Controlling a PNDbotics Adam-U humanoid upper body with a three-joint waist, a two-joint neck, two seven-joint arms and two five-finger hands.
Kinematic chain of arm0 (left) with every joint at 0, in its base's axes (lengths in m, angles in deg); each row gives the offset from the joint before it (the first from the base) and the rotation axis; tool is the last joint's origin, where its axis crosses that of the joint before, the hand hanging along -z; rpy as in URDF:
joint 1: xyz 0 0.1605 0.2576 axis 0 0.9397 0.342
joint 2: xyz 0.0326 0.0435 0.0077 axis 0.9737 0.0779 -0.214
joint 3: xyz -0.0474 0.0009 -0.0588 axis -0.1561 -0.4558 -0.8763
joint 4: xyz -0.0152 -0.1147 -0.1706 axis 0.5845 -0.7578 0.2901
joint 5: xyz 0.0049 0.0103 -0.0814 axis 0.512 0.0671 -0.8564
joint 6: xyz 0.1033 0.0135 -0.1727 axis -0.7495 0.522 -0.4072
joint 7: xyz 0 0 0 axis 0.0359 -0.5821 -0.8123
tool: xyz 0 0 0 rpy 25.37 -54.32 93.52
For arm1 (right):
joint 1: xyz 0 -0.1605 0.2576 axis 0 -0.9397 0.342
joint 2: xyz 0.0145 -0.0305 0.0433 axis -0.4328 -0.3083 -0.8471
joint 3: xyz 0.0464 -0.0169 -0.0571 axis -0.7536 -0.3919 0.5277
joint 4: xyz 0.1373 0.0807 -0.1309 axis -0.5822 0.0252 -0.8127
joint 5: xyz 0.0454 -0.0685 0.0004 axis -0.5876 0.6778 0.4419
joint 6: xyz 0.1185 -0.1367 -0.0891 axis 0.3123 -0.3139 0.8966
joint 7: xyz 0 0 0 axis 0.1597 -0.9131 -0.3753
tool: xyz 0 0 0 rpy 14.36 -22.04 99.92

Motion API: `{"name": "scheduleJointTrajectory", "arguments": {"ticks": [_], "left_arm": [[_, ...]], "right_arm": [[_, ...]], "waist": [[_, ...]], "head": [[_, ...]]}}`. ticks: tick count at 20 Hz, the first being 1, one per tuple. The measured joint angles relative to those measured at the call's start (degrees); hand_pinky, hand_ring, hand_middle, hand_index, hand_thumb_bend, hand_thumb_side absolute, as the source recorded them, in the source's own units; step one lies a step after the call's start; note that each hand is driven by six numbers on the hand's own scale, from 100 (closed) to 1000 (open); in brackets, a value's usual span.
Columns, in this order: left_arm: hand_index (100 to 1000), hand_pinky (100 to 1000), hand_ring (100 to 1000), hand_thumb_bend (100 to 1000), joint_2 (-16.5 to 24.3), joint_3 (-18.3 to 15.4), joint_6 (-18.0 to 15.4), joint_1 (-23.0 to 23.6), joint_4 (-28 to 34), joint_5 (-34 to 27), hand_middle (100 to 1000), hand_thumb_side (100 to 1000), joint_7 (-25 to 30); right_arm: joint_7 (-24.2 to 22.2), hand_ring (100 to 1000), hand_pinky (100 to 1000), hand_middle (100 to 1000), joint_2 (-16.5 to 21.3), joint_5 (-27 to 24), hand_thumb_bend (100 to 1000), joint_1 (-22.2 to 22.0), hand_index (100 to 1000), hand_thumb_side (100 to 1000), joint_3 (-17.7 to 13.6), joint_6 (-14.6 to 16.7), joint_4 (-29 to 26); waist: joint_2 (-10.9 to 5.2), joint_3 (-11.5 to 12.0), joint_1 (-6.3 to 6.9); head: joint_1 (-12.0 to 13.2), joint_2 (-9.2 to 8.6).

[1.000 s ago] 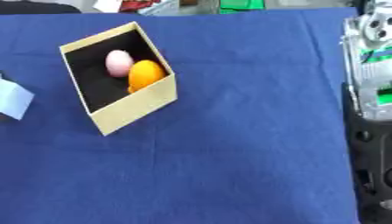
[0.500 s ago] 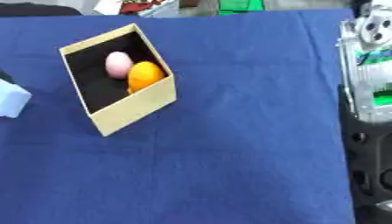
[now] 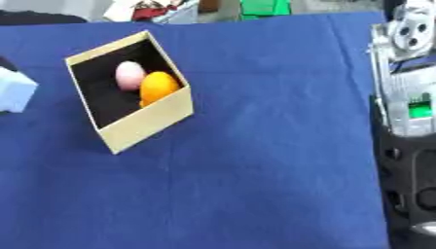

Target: Pick up objects on the table and place them in the box.

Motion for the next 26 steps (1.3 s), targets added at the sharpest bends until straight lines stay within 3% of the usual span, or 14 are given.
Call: {"name": "scheduleJointTrajectory", "arguments": {"ticks": [9,15,17,19,26], "left_arm": [[661,644,595,100,-3.6,0.9,1.9,-3.1,3.1,-4.2,466,374,-2.2],[688,651,607,100,-6.2,2.5,2.7,-5.6,3.4,-6.6,503,421,-5.2],[705,656,614,100,-7.0,2.8,2.5,-6.5,2.6,-7.0,521,350,-5.7],[712,661,620,100,-7.8,3.1,2.2,-7.4,1.4,-7.3,535,344,-6.2],[757,677,666,100,-9.7,3.2,0.1,-9.0,-3.8,-6.6,600,436,-7.9]], "right_arm": [[-0.8,1000,899,734,-0.6,0.3,100,0.1,887,650,0.6,0.2,-0.7],[-1.1,1000,899,734,-1.6,0.3,100,0.6,887,652,0.9,0.2,-1.4],[-1.2,1000,899,734,-1.9,0.3,100,0.8,887,652,1.0,0.2,-1.7],[-1.2,1000,899,734,-2.1,0.3,100,0.9,887,652,1.1,0.2,-1.9],[-1.4,1000,899,734,-3.1,0.3,100,1.2,887,653,1.4,0.2,-2.9]], "waist": [[0.01,-0.6,0.43],[0.62,-1.9,0.89],[0.88,-2.3,1.02],[0.98,-2.6,1.15],[1.45,-3.9,1.46]], "head": [[0.3,0.14],[1.4,-0.06],[1.8,-0.37],[2.0,-0.43],[2.9,-1.0]]}}
